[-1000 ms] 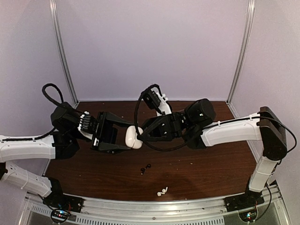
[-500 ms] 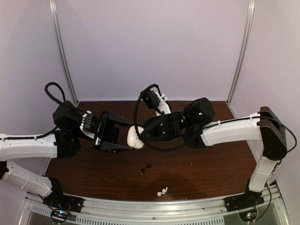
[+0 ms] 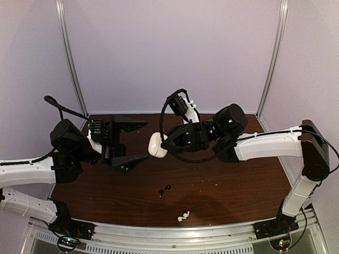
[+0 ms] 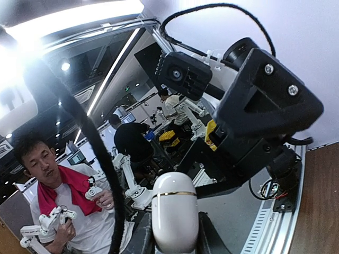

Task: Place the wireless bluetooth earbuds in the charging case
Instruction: Pass from the left arm to the right, then pass from the right arm to the left

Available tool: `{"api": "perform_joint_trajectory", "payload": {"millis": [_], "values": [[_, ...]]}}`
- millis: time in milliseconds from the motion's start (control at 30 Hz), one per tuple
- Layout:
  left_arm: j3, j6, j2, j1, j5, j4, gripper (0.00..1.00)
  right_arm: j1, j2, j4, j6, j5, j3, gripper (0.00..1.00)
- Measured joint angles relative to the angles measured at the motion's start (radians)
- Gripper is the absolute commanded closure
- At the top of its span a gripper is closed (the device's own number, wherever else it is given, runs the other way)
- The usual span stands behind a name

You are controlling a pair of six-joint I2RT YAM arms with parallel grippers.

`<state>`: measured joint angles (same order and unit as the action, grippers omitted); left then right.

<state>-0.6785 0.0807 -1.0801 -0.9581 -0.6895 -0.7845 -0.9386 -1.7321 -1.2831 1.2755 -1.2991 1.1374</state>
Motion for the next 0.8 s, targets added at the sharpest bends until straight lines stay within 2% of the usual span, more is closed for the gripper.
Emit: {"api": "perform_joint_trajectory", "payload": {"millis": [100, 133, 267, 367, 533, 733, 800], "values": [[0.036, 0.0, 0.075, 0.002, 0.152, 0.018, 0.04, 0.055, 0.072, 0.16, -0.13, 0.03, -0.018, 0.92], [0.045, 0.0, 0.099, 0.002, 0.204, 0.026, 0.03, 0.076, 0.11, 0.264, -0.203, 0.059, -0.018, 0.93], [0.063, -0.001, 0.164, 0.003, 0.395, 0.063, 0.02, 0.12, 0.249, 0.653, -0.513, 0.216, 0.001, 0.93], [0.063, 0.014, 0.173, 0.003, 0.504, 0.101, 0.02, 0.121, 0.325, 0.825, -0.652, 0.346, -0.005, 0.93], [0.061, 0.094, 0.083, -0.031, 0.634, 0.161, 0.03, 0.121, 0.43, 0.885, -0.703, 0.528, -0.143, 0.93], [-0.018, 0.215, -0.123, -0.145, 0.729, 0.204, 0.24, 0.111, 0.434, 0.885, -0.668, 0.652, -0.291, 0.92], [-0.066, 0.24, -0.185, -0.156, 0.728, 0.222, 0.28, 0.101, 0.434, 0.885, -0.665, 0.682, -0.3, 0.92]]}}
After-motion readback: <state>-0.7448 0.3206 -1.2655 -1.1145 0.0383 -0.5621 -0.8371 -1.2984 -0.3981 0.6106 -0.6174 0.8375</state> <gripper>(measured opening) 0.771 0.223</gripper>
